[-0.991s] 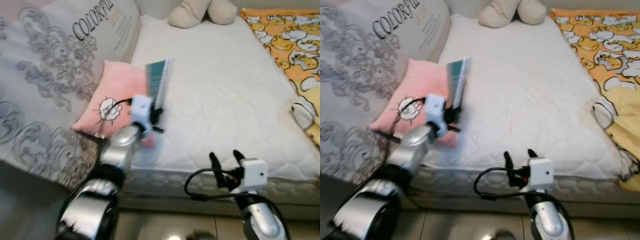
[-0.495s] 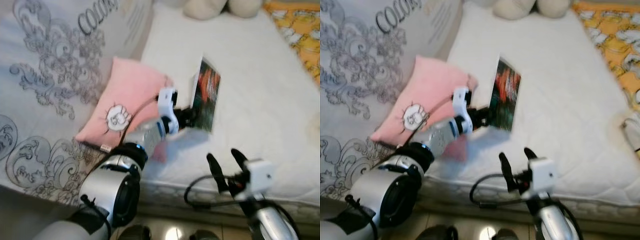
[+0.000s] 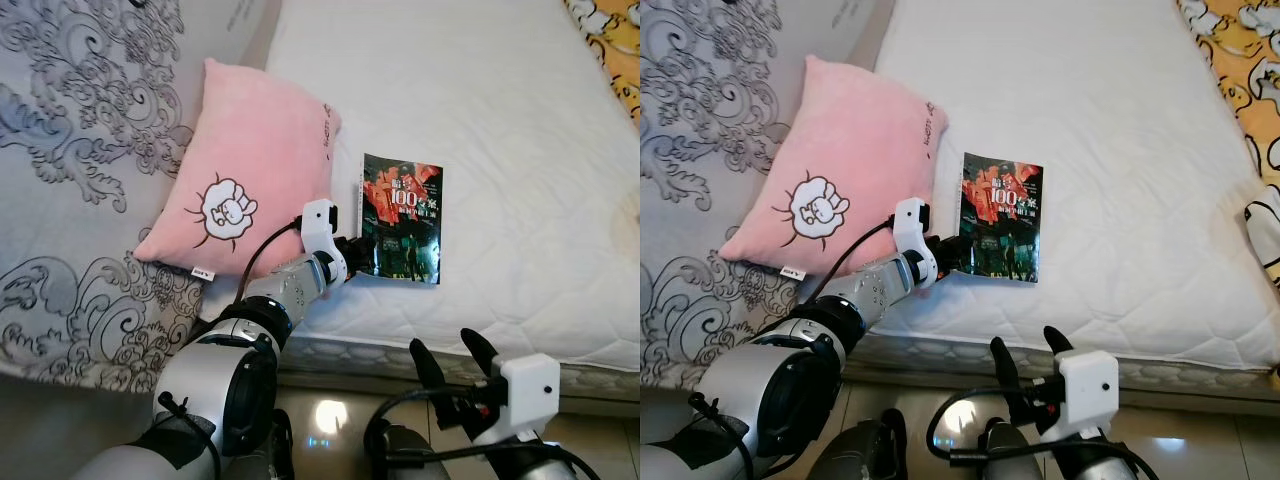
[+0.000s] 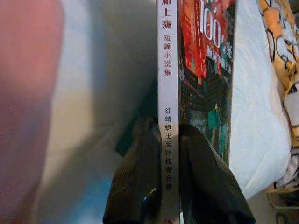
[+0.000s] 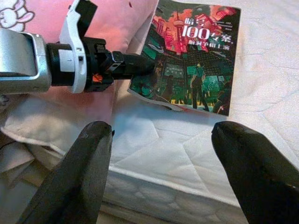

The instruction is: Clean up the room

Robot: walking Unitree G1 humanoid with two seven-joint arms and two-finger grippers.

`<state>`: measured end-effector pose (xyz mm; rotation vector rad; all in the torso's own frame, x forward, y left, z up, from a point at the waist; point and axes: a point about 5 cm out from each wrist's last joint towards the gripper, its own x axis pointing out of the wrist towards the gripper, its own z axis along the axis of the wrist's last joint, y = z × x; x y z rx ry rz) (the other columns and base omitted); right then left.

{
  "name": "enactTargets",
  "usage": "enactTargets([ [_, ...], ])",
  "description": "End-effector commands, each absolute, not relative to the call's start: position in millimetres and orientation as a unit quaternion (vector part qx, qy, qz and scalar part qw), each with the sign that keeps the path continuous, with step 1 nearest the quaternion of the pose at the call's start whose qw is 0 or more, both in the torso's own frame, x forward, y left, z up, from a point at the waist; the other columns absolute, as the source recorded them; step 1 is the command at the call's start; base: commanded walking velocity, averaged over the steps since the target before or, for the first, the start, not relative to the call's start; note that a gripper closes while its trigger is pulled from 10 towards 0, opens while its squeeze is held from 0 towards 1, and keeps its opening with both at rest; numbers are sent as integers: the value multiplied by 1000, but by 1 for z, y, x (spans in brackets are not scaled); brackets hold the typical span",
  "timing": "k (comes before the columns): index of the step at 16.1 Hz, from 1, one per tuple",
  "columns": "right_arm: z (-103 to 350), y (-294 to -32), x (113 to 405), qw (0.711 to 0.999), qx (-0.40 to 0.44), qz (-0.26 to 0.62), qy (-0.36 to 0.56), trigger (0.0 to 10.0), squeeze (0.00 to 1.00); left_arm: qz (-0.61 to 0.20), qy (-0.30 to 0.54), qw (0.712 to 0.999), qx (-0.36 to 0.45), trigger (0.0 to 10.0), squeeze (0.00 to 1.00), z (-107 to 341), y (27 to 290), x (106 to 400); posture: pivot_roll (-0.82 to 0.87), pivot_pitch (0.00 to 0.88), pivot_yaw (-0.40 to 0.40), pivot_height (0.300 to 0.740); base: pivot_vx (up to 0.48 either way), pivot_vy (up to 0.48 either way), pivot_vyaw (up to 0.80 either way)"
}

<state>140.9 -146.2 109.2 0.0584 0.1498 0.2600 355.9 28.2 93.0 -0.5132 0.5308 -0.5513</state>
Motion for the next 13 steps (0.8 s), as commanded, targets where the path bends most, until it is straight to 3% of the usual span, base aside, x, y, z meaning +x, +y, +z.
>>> enactTargets([
  [1, 113, -144, 140, 988, 28, 132, 72, 10000, 314, -262, 287, 887, -251, 10000, 0, 84, 21, 349, -255, 284, 35, 740, 0, 0, 0],
  [4, 112, -141, 142, 988, 28, 135, 72, 10000, 318, -304, 260, 873, -280, 10000, 0, 108, 2, 355, -251, 265, 37, 740, 0, 0, 0],
  [6, 110, -141, 142, 988, 27, 134, 75, 10000, 318, -386, 215, 839, -319, 10000, 0, 146, -26, 357, -248, 249, 38, 740, 0, 0, 0],
  [10, 103, -142, 139, 987, 28, 132, 89, 10000, 314, -438, 194, 811, -335, 10000, 0, 166, -33, 358, -244, 234, 40, 740, 0, 0, 0],
  [13, 100, -139, 138, 986, 30, 133, 93, 10000, 318, -415, 202, 810, -362, 10000, 0, 167, -24, 363, -236, 228, 40, 740, 0, 0, 0],
])
